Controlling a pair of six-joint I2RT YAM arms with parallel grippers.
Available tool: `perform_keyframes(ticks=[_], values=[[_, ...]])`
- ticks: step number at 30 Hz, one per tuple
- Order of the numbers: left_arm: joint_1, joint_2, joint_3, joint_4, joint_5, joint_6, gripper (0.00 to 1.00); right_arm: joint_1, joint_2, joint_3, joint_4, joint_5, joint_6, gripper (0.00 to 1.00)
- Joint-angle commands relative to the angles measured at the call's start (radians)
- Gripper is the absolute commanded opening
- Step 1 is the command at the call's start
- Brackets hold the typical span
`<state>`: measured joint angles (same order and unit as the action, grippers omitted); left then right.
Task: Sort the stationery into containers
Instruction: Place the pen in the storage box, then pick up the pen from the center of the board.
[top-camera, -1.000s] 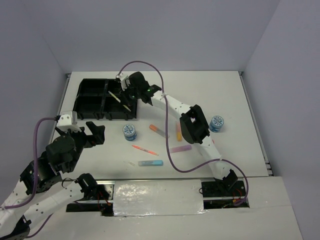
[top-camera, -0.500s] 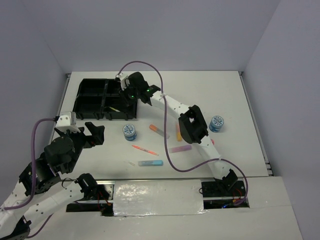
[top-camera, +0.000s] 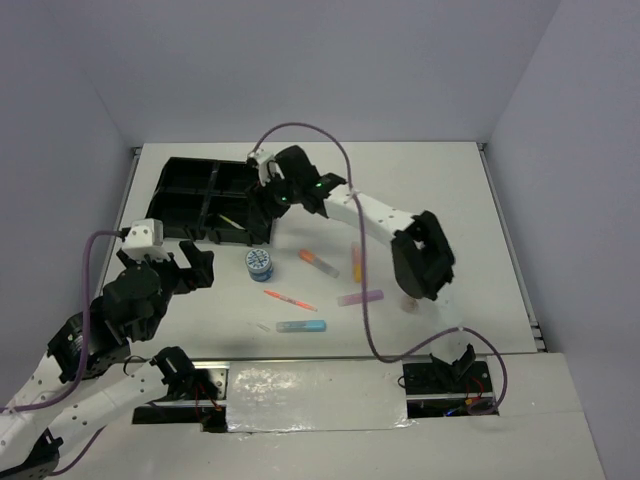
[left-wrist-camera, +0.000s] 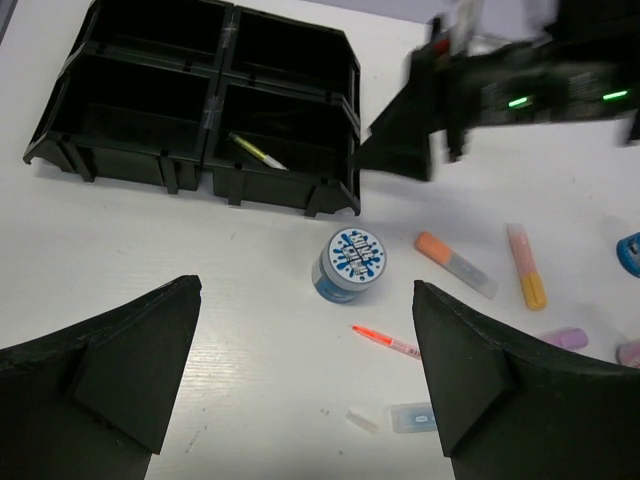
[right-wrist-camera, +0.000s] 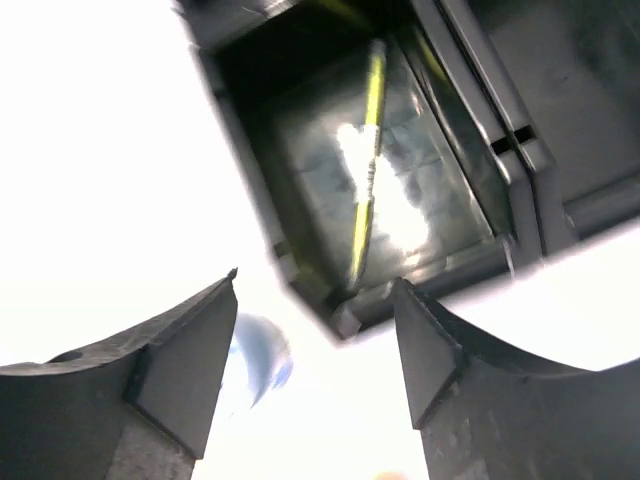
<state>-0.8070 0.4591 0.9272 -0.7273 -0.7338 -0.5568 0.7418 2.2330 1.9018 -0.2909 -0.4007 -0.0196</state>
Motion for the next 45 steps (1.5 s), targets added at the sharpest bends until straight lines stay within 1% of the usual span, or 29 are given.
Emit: perform_keyframes(ticks=[1, 2, 3, 5, 6, 8, 10, 11, 14, 18, 19, 21, 22, 26, 29, 35, 36, 38, 39, 43, 45], values=[[0.008, 0.029, 0.018, 0.008, -0.030, -0.023, 0.99, 0.004, -0.335, -0.088, 0.137, -0.006, 0.001, 0.72], [0.012, 0.029, 0.018, 0.008, -0.032, -0.032, 0.99, 0.005, -0.375, -0.172, 0.154, 0.000, 0.000, 0.72], [0.014, 0.029, 0.016, 0.006, -0.030, -0.031, 0.99, 0.005, -0.448, -0.217, 0.170, 0.009, -0.002, 0.73], [0.017, 0.032, 0.015, 0.015, -0.019, -0.025, 0.99, 0.004, -0.509, -0.330, 0.209, 0.072, -0.005, 0.74], [0.019, 0.033, 0.012, 0.019, -0.018, -0.023, 0.99, 0.004, -0.548, -0.352, 0.207, 0.088, -0.012, 0.74], [0.022, 0.047, 0.012, 0.020, -0.006, -0.025, 0.99, 0.004, -0.570, -0.389, 0.152, 0.105, -0.029, 0.74], [0.022, 0.061, 0.016, 0.006, -0.003, -0.037, 0.99, 0.011, -0.593, -0.411, 0.101, 0.066, -0.042, 0.74], [0.022, 0.072, 0.018, 0.003, -0.006, -0.054, 0.99, 0.021, -0.605, -0.450, 0.066, 0.071, -0.042, 0.74], [0.022, 0.093, 0.022, -0.023, -0.016, -0.083, 0.99, 0.066, -0.670, -0.570, 0.049, 0.091, -0.068, 0.74], [0.022, 0.121, 0.044, -0.090, -0.087, -0.147, 0.99, 0.125, -0.736, -0.677, -0.023, 0.154, -0.086, 0.75], [0.022, 0.128, 0.047, -0.110, -0.099, -0.184, 0.99, 0.161, -0.742, -0.731, -0.024, 0.204, -0.083, 0.75], [0.022, 0.128, 0.047, -0.142, -0.117, -0.199, 0.99, 0.200, -0.736, -0.774, -0.018, 0.258, -0.072, 0.75], [0.022, 0.127, 0.047, -0.147, -0.121, -0.203, 0.99, 0.235, -0.727, -0.806, 0.002, 0.325, -0.069, 0.75], [0.022, 0.098, 0.033, -0.127, -0.110, -0.186, 0.99, 0.268, -0.635, -0.820, 0.042, 0.424, -0.051, 0.74], [0.022, 0.089, 0.030, -0.116, -0.105, -0.176, 0.99, 0.281, -0.564, -0.787, 0.035, 0.410, -0.060, 0.72], [0.022, 0.108, 0.030, -0.115, -0.093, -0.170, 0.99, 0.303, -0.443, -0.719, 0.009, 0.448, -0.079, 0.69], [0.022, 0.115, 0.032, -0.115, -0.093, -0.166, 0.99, 0.304, -0.419, -0.707, 0.006, 0.454, -0.080, 0.68], [0.022, 0.116, 0.033, -0.115, -0.092, -0.166, 0.99, 0.304, -0.398, -0.696, 0.002, 0.448, -0.085, 0.66], [0.022, 0.118, 0.033, -0.113, -0.090, -0.163, 0.99, 0.303, -0.382, -0.686, -0.004, 0.441, -0.086, 0.64], [0.022, 0.110, 0.032, -0.110, -0.090, -0.158, 0.99, 0.306, -0.352, -0.681, -0.007, 0.408, -0.083, 0.63], [0.022, 0.101, 0.030, -0.107, -0.088, -0.155, 0.99, 0.312, -0.342, -0.682, -0.008, 0.405, -0.082, 0.56]])
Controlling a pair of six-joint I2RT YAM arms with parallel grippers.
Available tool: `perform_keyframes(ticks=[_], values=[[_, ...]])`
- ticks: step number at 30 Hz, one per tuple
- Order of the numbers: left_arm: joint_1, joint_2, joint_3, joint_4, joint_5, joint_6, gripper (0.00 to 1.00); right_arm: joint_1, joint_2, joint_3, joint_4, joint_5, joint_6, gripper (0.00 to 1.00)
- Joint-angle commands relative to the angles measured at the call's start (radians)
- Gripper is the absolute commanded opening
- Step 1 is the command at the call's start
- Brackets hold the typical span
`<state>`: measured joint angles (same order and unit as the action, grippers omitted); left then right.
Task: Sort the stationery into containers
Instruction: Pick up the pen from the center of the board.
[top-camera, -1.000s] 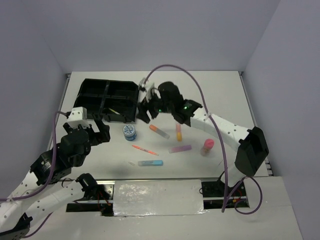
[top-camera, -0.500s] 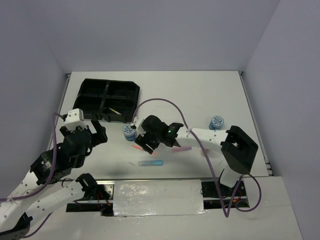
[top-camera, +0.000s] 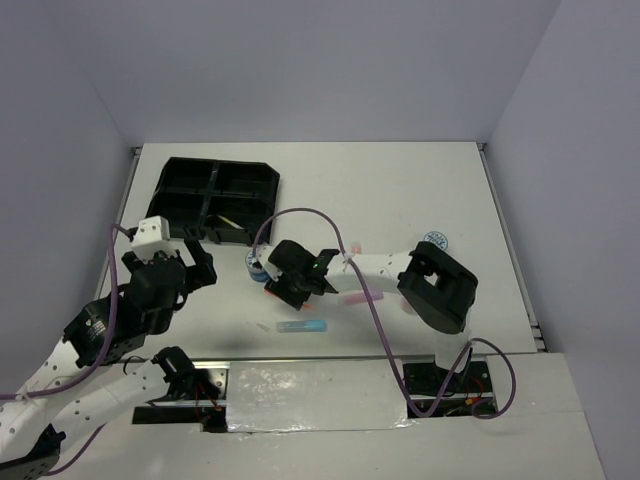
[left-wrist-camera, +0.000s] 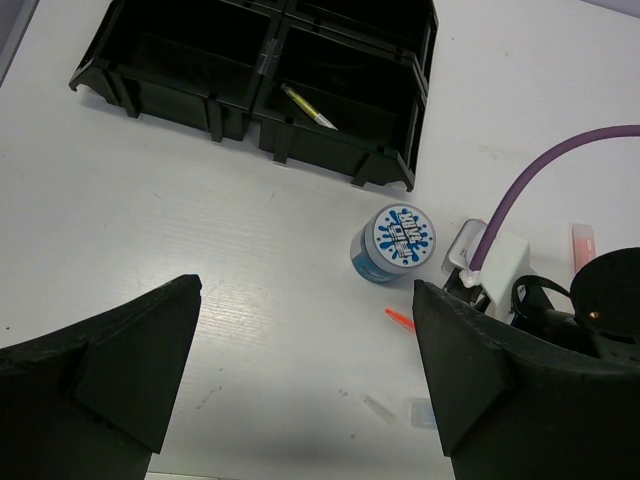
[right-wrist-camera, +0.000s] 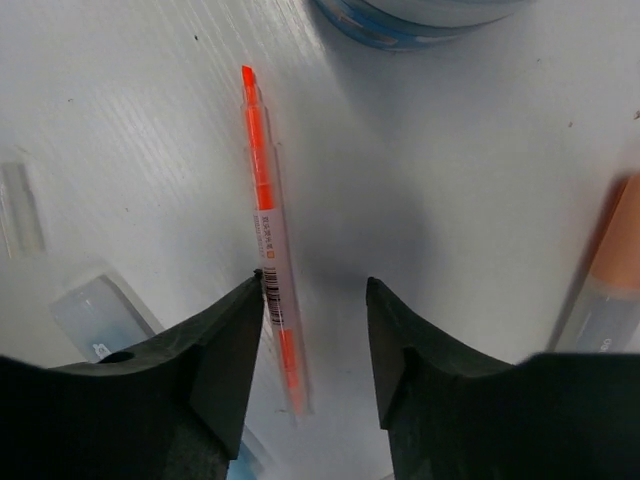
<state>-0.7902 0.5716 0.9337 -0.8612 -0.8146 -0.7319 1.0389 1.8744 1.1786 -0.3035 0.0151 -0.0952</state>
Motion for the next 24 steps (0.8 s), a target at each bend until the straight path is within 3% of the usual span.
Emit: perform_keyframes(ticks=[1, 3, 6, 13, 18, 24], values=[[0.005, -0.013, 0.021, 0.030, -0.006, 0.022, 0.99, 0.013, 0.029, 0.041, 0.001, -0.010, -0.006, 0.51], [0.005, -0.016, 0.020, 0.031, -0.005, 0.022, 0.99, 0.018, 0.043, 0.047, -0.016, -0.010, -0.001, 0.37], [0.005, -0.021, 0.024, 0.025, -0.008, 0.017, 0.99, 0.018, 0.039, 0.020, -0.005, -0.047, 0.008, 0.24], [0.005, -0.030, 0.019, 0.034, 0.002, 0.022, 0.99, 0.018, 0.029, -0.022, 0.010, -0.072, 0.026, 0.19], [0.005, -0.033, 0.019, 0.031, 0.003, 0.019, 0.99, 0.019, 0.000, -0.030, 0.024, -0.066, 0.015, 0.00], [0.005, -0.036, 0.031, -0.019, -0.027, -0.071, 0.99, 0.036, -0.119, -0.065, 0.049, -0.029, -0.027, 0.00]])
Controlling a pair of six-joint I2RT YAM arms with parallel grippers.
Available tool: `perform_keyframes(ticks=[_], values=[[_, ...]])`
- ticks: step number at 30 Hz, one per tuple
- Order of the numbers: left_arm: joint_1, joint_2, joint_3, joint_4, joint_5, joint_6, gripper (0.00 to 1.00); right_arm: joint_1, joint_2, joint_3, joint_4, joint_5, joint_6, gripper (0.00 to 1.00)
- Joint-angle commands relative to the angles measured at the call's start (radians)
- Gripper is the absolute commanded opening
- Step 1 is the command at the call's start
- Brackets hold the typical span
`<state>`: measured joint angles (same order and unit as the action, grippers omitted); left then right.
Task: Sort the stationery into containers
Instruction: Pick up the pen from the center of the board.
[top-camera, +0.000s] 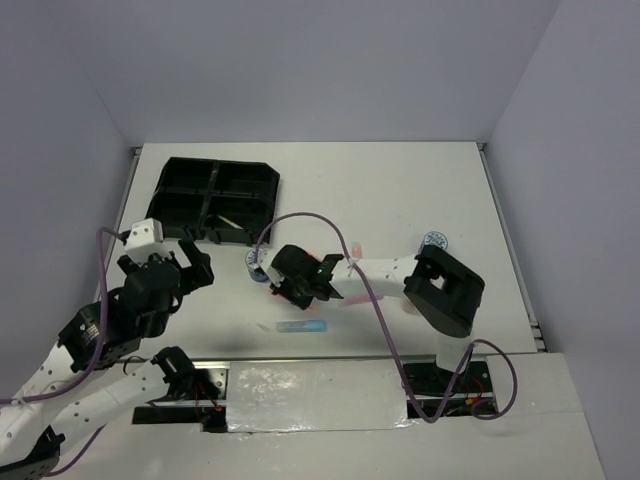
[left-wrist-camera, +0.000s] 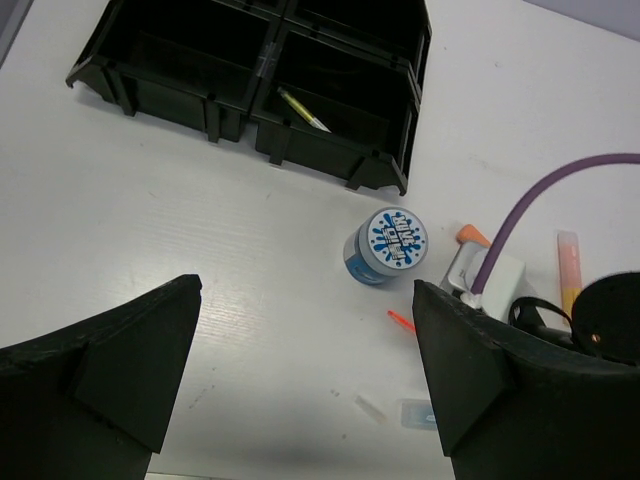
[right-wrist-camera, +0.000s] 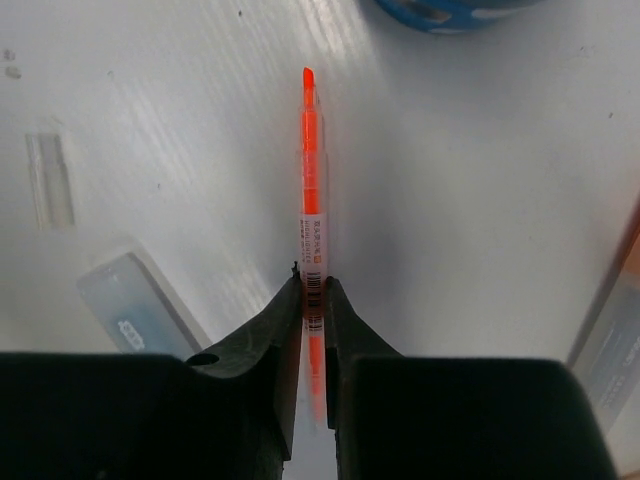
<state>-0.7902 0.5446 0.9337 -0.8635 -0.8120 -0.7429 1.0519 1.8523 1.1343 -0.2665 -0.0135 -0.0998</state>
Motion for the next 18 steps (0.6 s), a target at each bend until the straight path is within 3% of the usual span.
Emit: perform_keyframes(ticks=[1, 5, 9, 15, 18], values=[[0.005, -0.008, 0.031, -0.034, -0.044, -0.091, 0.99, 0.025, -0.117, -0.030, 0.015, 0.006, -0.028, 0.00], [0.005, 0.026, 0.034, -0.065, 0.006, -0.193, 0.99, 0.028, -0.282, -0.070, 0.032, 0.032, -0.040, 0.00], [0.005, 0.135, 0.034, -0.057, 0.103, -0.271, 0.99, 0.028, -0.477, -0.125, 0.067, 0.183, -0.006, 0.00], [-0.020, 0.334, -0.083, -0.013, 0.284, -0.567, 0.99, 0.026, -0.718, -0.186, 0.035, 0.248, 0.077, 0.00], [-0.084, 0.400, -0.151, -0.029, 0.290, -0.812, 0.99, 0.028, -0.803, -0.226, -0.007, 0.236, 0.095, 0.00]])
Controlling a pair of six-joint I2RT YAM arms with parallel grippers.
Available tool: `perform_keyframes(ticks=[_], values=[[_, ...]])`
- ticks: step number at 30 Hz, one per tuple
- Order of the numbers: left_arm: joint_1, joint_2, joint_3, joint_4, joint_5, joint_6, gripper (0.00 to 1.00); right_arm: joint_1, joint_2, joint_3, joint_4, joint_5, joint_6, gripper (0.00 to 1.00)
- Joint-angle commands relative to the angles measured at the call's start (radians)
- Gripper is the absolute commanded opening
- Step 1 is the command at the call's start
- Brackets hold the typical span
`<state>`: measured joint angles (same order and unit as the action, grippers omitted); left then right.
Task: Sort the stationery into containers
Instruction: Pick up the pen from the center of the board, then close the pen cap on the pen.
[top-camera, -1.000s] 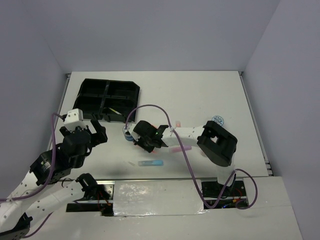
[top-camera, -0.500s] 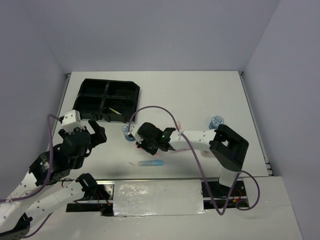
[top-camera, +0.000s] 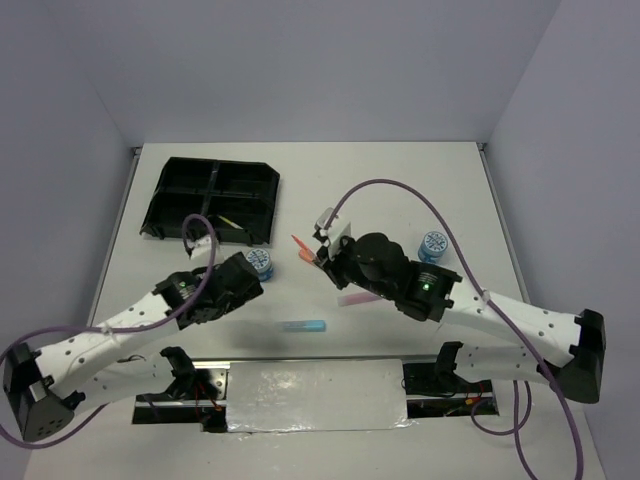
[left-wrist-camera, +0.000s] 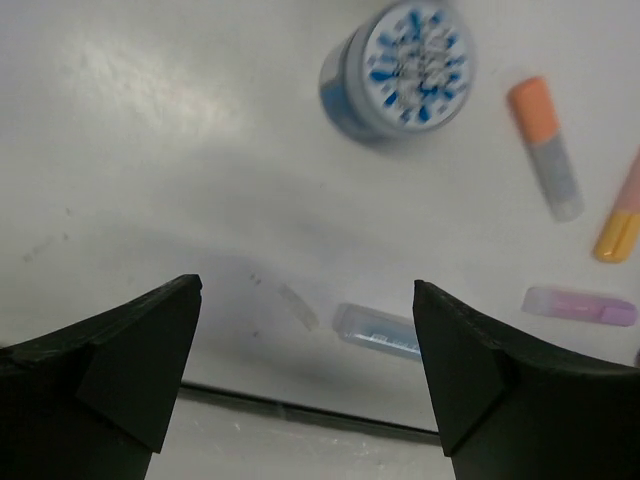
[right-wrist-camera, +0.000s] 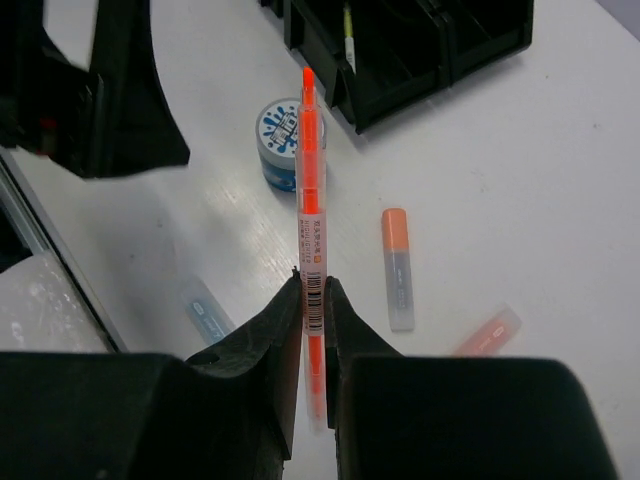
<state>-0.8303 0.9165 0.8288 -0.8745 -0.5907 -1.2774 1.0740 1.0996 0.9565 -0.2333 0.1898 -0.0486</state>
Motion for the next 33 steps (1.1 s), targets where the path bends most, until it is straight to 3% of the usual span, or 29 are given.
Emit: perform_keyframes(ticks=[1, 7, 10, 24, 31, 33], values=[[-0.059, 0.042, -0.057, -0.029, 0.069, -0.325, 0.99, 0.004, -0.072, -0.058, -0.047, 0.027, 0.046, 0.00], [-0.092, 0.122, -0.135, 0.024, 0.136, -0.470, 0.96, 0.006, -0.228, -0.137, -0.080, 0.007, 0.075, 0.00], [-0.093, 0.157, -0.166, 0.077, 0.170, -0.467, 0.88, 0.006, -0.271, -0.168, -0.081, -0.018, 0.081, 0.00], [-0.093, 0.320, -0.171, 0.132, 0.258, -0.485, 0.88, 0.009, -0.320, -0.208, -0.054, -0.105, 0.082, 0.00], [-0.093, 0.390, -0.155, 0.062, 0.276, -0.517, 0.78, 0.014, -0.352, -0.225, -0.037, -0.116, 0.075, 0.00], [-0.093, 0.403, -0.155, 0.066, 0.284, -0.520, 0.69, 0.014, -0.359, -0.234, -0.032, -0.121, 0.075, 0.00]])
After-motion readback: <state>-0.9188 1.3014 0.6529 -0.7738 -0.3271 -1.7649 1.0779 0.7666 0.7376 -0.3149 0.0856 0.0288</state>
